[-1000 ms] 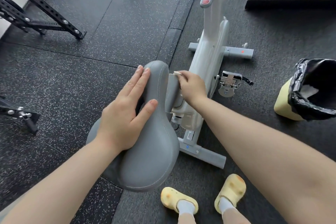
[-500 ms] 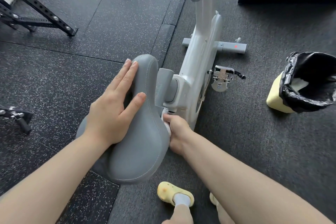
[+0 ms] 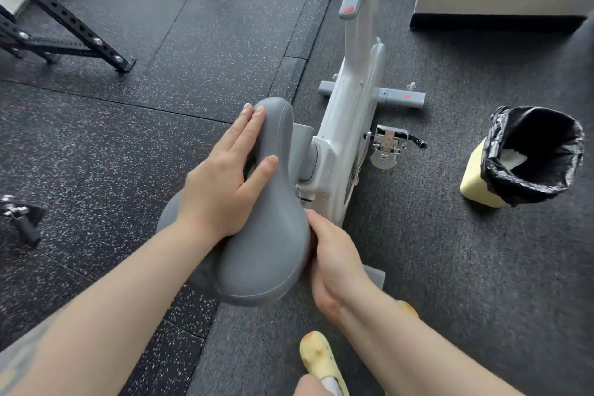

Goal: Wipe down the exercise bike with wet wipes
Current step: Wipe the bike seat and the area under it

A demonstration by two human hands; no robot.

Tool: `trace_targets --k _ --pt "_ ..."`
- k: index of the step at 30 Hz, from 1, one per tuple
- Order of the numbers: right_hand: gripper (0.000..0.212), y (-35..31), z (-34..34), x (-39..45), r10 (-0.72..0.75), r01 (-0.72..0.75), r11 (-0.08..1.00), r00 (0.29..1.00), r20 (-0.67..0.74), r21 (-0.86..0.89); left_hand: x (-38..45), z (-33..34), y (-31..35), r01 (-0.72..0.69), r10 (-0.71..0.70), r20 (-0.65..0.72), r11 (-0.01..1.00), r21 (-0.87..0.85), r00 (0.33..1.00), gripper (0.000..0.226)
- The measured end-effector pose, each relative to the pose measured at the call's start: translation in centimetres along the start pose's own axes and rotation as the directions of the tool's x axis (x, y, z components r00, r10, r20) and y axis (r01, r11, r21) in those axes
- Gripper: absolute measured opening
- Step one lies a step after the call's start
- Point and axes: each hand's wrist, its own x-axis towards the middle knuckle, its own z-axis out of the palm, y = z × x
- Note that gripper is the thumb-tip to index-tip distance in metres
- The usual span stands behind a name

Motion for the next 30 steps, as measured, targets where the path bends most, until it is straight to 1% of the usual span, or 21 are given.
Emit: trace_targets --k 1,3,4,6,7,8,11,13,15,18,19,21,24,26,28,29,30 --pt "0.024 -0.2 -0.1 0.3 0.03 -0.03 0.999 0.999 0.017 0.016 0.0 0.0 0.0 0.0 0.0 0.004 1.0 0.004 1.0 0.067" --pt "0.019 -0.8 -0.4 1.2 0.154 -0.156 0.985 0.988 0.026 0.081 0.0 0.0 0.1 0.004 -0.004 0.013 1.0 0.014 1.0 0.067" --pt "0.024 -0.9 -0.6 1.6 0.204 -0.206 0.971 0.978 0.033 0.119 0.0 0.0 0.1 0.003 -0.003 0.018 1.0 0.016 1.0 0.067" --pt "0.043 -0.4 -1.0 2.6 0.241 -0.252 0.949 0.967 0.078 0.189 -0.1 0.0 0.1 -0.001 0.001 0.022 1.0 0.015 1.0 0.066" --pt "0.047 0.0 -1.0 2.9 0.23 -0.247 0.945 0.968 0.1 0.215 -0.1 0.0 0.1 -0.006 0.006 0.022 1.0 0.014 1.0 0.064" --pt "0.046 0.5 -1.2 3.4 0.2 -0.221 0.949 0.973 0.113 0.227 -0.1 0.0 0.0 -0.009 0.009 0.026 1.0 0.014 1.0 0.063" --pt "0.029 1.7 -1.2 4.1 0.088 -0.106 0.98 0.99 0.114 0.168 0.0 0.1 -0.1 -0.015 0.014 0.035 1.0 0.011 0.999 0.063" --pt "0.024 2.1 -1.4 4.3 0.059 -0.079 0.979 0.992 0.111 0.188 0.0 0.1 -0.2 -0.022 0.021 0.036 1.0 0.006 0.999 0.063" --pt "0.025 2.1 -1.7 4.8 0.091 -0.104 0.985 0.991 0.101 0.136 0.1 0.1 -0.2 -0.027 0.027 0.036 1.0 0.007 0.999 0.063" --pt "0.036 1.2 -1.7 5.8 0.173 -0.172 0.984 0.985 0.025 -0.053 0.1 0.1 -0.1 -0.034 0.034 0.034 0.999 0.012 0.999 0.062" --pt "0.032 0.8 -1.6 6.0 0.197 -0.196 0.976 0.98 0.008 -0.096 0.1 0.1 -0.2 -0.034 0.033 0.033 0.999 0.014 0.999 0.062" --pt "0.012 0.5 -1.4 6.5 0.234 -0.233 0.953 0.972 -0.017 -0.192 0.2 0.1 -0.2 -0.032 0.032 0.027 0.999 0.011 0.999 0.062" --pt "0.014 0.4 -1.4 6.8 0.252 -0.244 0.916 0.968 -0.015 -0.318 0.1 0.2 -0.2 -0.03 0.03 0.018 1.0 0.01 0.999 0.062" --pt "0.014 0.2 -1.6 6.6 0.264 -0.251 0.919 0.964 0.002 -0.305 0.1 0.3 -0.3 -0.038 0.038 0.007 0.999 0.01 0.999 0.061" --pt "0.012 -0.8 -2.2 6.3 0.227 -0.231 0.933 0.973 -0.047 -0.275 0.1 0.3 -0.3 -0.04 0.04 0.006 0.999 0.009 0.999 0.063" --pt "0.012 -1.5 -2.7 6.3 0.165 -0.184 0.944 0.982 -0.092 -0.275 0.1 0.3 -0.3 -0.039 0.039 0.004 0.999 0.008 0.999 0.065" --pt "0.011 -2.3 -3.2 6.6 0.063 -0.107 0.947 0.986 -0.153 -0.302 0.1 0.3 -0.3 -0.038 0.038 -0.003 0.999 0.005 0.999 0.066"
